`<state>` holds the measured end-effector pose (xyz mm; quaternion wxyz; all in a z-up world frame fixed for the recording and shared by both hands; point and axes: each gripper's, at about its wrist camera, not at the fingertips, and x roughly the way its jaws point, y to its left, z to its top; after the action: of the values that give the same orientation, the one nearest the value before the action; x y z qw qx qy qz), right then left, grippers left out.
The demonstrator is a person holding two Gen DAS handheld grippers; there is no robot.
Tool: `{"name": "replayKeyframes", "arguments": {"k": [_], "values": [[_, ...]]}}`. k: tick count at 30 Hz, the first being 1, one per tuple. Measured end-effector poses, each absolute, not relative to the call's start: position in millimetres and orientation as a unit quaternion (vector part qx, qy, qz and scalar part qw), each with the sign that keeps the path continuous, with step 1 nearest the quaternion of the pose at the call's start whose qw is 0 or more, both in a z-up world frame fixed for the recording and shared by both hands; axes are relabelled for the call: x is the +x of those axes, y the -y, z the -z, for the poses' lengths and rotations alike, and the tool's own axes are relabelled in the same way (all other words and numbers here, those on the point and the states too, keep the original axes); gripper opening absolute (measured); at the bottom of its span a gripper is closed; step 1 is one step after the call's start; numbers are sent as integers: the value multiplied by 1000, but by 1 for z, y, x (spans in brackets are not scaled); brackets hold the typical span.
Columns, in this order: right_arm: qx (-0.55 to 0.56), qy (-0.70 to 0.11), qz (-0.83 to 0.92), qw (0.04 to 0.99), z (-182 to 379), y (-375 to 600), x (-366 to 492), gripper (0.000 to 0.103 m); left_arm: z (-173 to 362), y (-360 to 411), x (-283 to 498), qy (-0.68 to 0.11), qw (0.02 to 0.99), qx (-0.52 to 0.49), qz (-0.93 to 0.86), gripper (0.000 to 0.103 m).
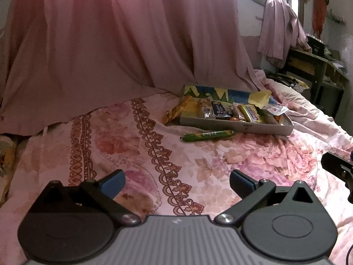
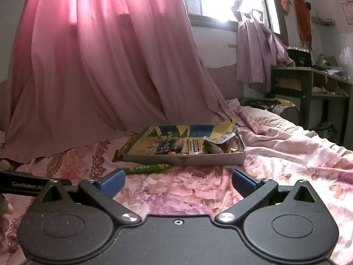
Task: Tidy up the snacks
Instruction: 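Withdraw both tools from the tray back over the bedspread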
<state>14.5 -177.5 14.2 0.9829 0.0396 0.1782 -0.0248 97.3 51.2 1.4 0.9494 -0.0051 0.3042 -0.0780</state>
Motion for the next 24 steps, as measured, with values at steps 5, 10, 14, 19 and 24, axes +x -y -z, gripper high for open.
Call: {"name": "replayKeyframes", "arguments": {"k": [5, 10, 14, 19, 24], "values": [[37, -186, 24, 981, -14, 175, 15, 102, 5, -53, 103, -310, 948, 1, 68, 103], [41, -204, 27, 978, -9, 175, 25, 102, 14, -57, 119, -317, 947, 10, 51, 103], [39, -217, 27, 975, -6, 174, 39, 102, 18, -63, 139, -314, 948, 9, 45, 103], [24, -234, 22, 972, 0, 167, 57, 102, 26, -70, 169, -313, 949, 18, 42, 103], [13, -260, 24, 965, 9, 157, 82, 102, 34, -81, 192, -309, 950, 12, 43, 103]]}}
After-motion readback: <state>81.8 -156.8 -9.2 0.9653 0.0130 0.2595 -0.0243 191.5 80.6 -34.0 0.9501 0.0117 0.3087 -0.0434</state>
